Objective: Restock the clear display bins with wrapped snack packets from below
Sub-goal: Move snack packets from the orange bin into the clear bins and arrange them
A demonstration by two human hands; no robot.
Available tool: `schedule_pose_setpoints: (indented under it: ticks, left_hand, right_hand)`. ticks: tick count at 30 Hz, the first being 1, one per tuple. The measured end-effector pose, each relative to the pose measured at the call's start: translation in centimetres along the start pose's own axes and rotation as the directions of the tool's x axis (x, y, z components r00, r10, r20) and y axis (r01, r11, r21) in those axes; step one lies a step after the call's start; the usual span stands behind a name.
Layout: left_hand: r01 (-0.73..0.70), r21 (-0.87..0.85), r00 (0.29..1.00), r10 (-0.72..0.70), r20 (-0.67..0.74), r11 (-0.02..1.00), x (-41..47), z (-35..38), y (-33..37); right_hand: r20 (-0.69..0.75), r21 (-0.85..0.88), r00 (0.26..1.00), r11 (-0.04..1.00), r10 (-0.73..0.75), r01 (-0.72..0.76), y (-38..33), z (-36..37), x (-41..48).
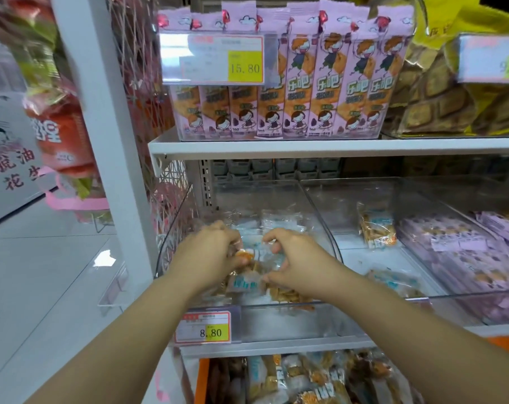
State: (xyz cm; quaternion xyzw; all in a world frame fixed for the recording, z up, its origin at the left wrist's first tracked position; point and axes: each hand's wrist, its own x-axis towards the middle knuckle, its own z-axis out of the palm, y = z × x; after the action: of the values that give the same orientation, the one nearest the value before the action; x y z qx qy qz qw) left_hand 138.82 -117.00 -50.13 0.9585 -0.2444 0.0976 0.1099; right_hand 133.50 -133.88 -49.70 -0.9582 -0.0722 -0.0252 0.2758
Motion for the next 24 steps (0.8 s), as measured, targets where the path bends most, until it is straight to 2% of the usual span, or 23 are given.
schedule_pose_setpoints:
  ticks: [3, 5, 6, 8, 9, 10, 11, 12, 13, 15, 16, 19, 22, 24]
  left_hand:
    - [0.035, -0.212, 0.986, -0.069, -0.152, 0.977, -0.6, -1.3, -0.2]
    - [0.077, -0.505, 0.96, -0.2, -0.195, 0.86, -1.0, -1.7, -0.1]
    - [0.089, -0.657, 0.954, -0.254, -0.161, 0.749, -1.2, -1.7, 0.0]
    - [0.153, -0.851, 0.961, -0.276, 0.01, 0.502, -1.7, -1.9, 0.7]
    - [0.194, -0.881, 0.964, -0.25, 0.09, 0.432, -1.9, -1.8, 0.8]
    - [0.218, -0.867, 0.966, -0.228, 0.125, 0.448, -2.1, -1.6, 0.8]
    - [0.221, -0.828, 0.968, -0.217, 0.124, 0.516, -2.1, -1.5, 0.5]
    - [0.213, -0.781, 0.972, -0.205, 0.111, 0.587, -2.3, -1.3, 0.3]
    - [0.21, -0.741, 0.975, -0.198, 0.105, 0.637, -2.4, -1.2, 0.0]
    - [0.205, -0.677, 0.977, -0.194, 0.093, 0.707, -2.7, -1.3, -0.5]
    - [0.188, -0.63, 0.98, -0.184, 0.072, 0.754, -2.9, -1.3, -0.8]
    - [0.118, -0.388, 0.993, -0.104, 0.058, 0.914, -3.2, -1.0, -1.4]
    - [0.134, -0.206, 0.97, -0.086, 0.227, 0.969, -3.5, -0.1, -1.6]
    - [0.142, -0.195, 0.966, -0.093, 0.242, 0.971, -3.3, 0.4, -1.8]
  right_hand:
    - [-0.065, 0.233, 0.992, 0.968, 0.111, -0.093, -0.2, 0.4, 0.0]
    - [-0.058, 0.458, 0.971, 0.87, 0.234, -0.182, -0.4, 0.7, 0.0]
    - [-0.016, 0.627, 0.96, 0.75, 0.281, -0.209, -0.5, 0.9, 0.0]
    - [0.102, 0.892, 0.949, 0.395, 0.297, -0.219, -1.0, 1.0, 0.0]
    - [0.114, 0.941, 0.953, 0.277, 0.281, -0.194, -1.2, 1.1, 0.0]
    - [0.09, 0.955, 0.958, 0.248, 0.273, -0.161, -1.1, 1.1, 0.0]
    - [0.049, 0.953, 0.962, 0.276, 0.267, -0.125, -1.1, 1.0, 0.0]
    - [-0.007, 0.928, 0.966, 0.361, 0.257, -0.089, -1.0, 0.9, 0.1]
    - [-0.075, 0.862, 0.97, 0.504, 0.233, -0.054, -0.8, 0.7, 0.1]
    - [-0.174, 0.584, 0.969, 0.811, 0.176, -0.042, -0.4, 0.0, 0.3]
    - [-0.165, 0.422, 0.974, 0.904, 0.153, -0.07, -0.2, -0.1, 0.4]
    - [-0.01, 0.071, 0.996, 0.993, 0.091, -0.091, 0.4, 0.9, 1.1]
    - [0.025, -0.041, 0.999, 0.998, 0.043, -0.042, 0.6, 2.7, 2.4]
    - [0.02, -0.109, 1.0, 0.994, 0.005, -0.003, 0.4, 3.4, 3.2]
